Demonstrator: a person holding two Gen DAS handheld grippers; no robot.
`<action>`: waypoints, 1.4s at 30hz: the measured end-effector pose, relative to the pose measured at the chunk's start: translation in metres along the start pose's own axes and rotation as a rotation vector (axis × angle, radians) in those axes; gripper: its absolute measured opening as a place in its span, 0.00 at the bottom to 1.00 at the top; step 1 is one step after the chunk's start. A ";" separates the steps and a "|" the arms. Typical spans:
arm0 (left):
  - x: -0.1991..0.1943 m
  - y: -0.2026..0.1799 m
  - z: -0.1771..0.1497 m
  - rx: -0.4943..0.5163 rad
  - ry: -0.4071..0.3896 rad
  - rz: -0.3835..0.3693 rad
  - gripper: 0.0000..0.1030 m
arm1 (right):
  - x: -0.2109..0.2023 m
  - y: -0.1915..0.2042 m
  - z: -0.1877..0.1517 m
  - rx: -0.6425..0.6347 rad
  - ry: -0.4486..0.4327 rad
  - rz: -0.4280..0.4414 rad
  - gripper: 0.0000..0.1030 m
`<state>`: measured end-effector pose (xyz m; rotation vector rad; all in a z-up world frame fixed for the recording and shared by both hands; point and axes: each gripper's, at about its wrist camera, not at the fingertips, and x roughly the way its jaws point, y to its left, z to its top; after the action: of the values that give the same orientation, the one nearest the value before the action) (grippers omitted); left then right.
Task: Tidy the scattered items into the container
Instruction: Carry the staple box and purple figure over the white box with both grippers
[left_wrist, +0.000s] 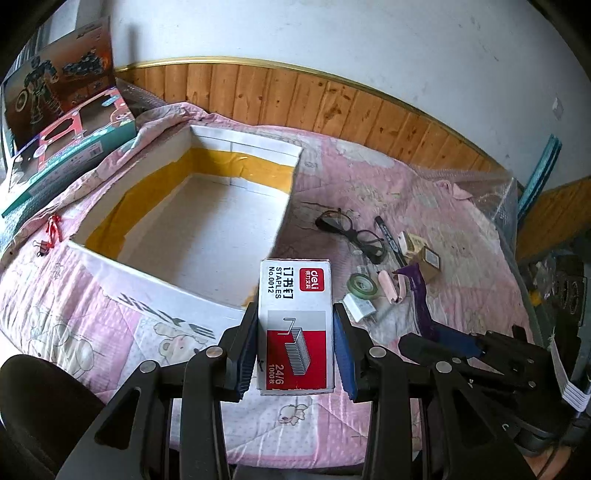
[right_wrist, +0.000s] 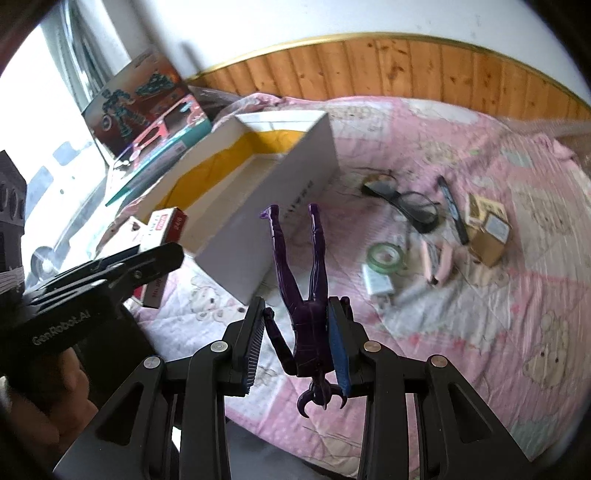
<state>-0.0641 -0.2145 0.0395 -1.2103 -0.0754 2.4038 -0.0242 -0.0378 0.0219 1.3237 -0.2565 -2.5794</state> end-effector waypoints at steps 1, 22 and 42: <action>-0.001 0.003 0.001 -0.005 -0.003 0.000 0.38 | 0.000 0.005 0.003 -0.010 -0.001 0.004 0.34; -0.011 0.080 0.046 -0.113 -0.060 -0.004 0.38 | 0.030 0.083 0.071 -0.122 0.013 0.070 0.34; 0.041 0.121 0.121 -0.144 0.000 -0.006 0.38 | 0.098 0.088 0.151 -0.108 0.064 0.084 0.34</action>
<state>-0.2225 -0.2884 0.0536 -1.2708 -0.2566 2.4280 -0.1914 -0.1422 0.0555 1.3252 -0.1561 -2.4405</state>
